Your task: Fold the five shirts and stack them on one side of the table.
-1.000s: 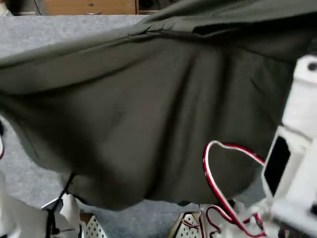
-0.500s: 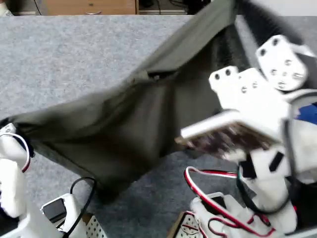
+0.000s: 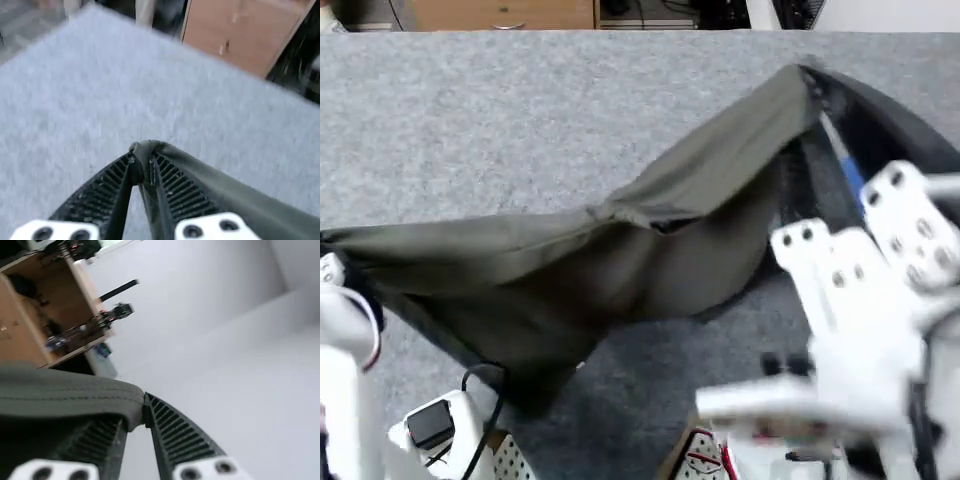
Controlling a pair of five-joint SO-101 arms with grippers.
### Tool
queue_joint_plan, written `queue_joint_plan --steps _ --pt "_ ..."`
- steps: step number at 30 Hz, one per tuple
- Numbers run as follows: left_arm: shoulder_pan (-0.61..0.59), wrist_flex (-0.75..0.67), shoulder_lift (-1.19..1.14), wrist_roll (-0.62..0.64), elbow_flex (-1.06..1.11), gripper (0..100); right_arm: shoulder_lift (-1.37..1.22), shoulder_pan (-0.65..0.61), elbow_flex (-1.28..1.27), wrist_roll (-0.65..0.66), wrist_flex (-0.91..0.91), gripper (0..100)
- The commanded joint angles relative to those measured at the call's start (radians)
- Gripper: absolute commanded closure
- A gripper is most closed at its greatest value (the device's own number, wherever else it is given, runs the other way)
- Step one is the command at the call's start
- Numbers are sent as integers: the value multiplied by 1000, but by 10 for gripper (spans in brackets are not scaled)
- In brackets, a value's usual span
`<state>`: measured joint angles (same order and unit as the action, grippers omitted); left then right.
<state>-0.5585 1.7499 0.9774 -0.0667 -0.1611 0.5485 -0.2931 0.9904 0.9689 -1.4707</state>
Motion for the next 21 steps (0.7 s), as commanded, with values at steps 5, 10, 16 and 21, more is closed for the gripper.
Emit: queue_joint_plan --steps 5,10,16,21 --pt "2 9 -2 -5 -195 982 -8 -13 134 18 101 994" --pt "2 9 -2 -5 -199 982 -16 -16 131 40 209 994" --pt "2 9 1 -6 -209 982 -15 -18 131 40 276 994" --pt "9 9 47 -8 -175 981 -12 -16 76 40 236 994"
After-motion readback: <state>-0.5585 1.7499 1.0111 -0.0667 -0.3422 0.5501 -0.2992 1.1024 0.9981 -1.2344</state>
